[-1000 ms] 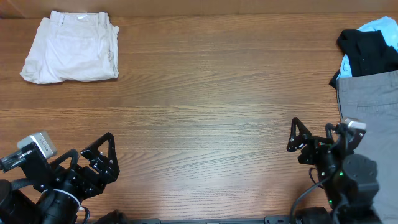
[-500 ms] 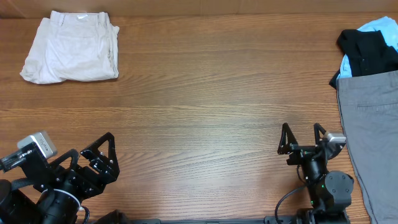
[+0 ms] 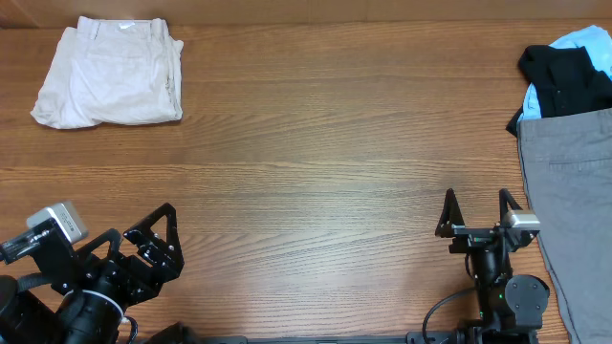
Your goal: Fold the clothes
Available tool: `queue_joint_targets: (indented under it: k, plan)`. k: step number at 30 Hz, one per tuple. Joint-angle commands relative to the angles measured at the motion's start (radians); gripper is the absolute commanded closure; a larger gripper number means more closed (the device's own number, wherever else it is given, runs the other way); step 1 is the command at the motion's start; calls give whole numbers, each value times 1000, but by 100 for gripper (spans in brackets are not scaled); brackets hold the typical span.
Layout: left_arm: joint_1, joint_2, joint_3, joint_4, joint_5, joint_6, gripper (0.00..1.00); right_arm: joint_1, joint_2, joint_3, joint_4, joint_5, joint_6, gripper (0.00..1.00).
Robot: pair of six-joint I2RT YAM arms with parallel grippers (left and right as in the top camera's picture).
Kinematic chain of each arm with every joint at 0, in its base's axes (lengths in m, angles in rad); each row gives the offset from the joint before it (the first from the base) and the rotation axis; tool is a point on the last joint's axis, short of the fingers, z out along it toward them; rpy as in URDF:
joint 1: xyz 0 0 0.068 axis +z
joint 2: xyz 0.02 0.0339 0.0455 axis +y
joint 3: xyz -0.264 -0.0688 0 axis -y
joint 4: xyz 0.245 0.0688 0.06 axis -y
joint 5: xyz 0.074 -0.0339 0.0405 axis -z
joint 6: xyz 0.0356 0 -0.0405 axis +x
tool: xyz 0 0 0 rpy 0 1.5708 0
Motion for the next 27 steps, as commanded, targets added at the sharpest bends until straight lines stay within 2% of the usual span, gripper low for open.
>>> queue_joint_targets:
  k: [1, 7, 14, 20, 27]
  plan:
    - [-1, -4, 8, 3, 15, 22, 0, -6, -13, -10, 35, 0, -6, 0]
    - [-1, -4, 8, 3, 15, 22, 0, -6, -13, -69, 153, -3, 24, 0]
    - [-1, -4, 8, 3, 15, 22, 0, -6, -13, -68, 130, 8, 19, 0]
    - [-1, -4, 8, 3, 15, 22, 0, -6, -13, -68, 20, 8, 19, 0]
    - [-1, -4, 8, 3, 15, 22, 0, -6, -12, -68, 19, 8, 19, 0]
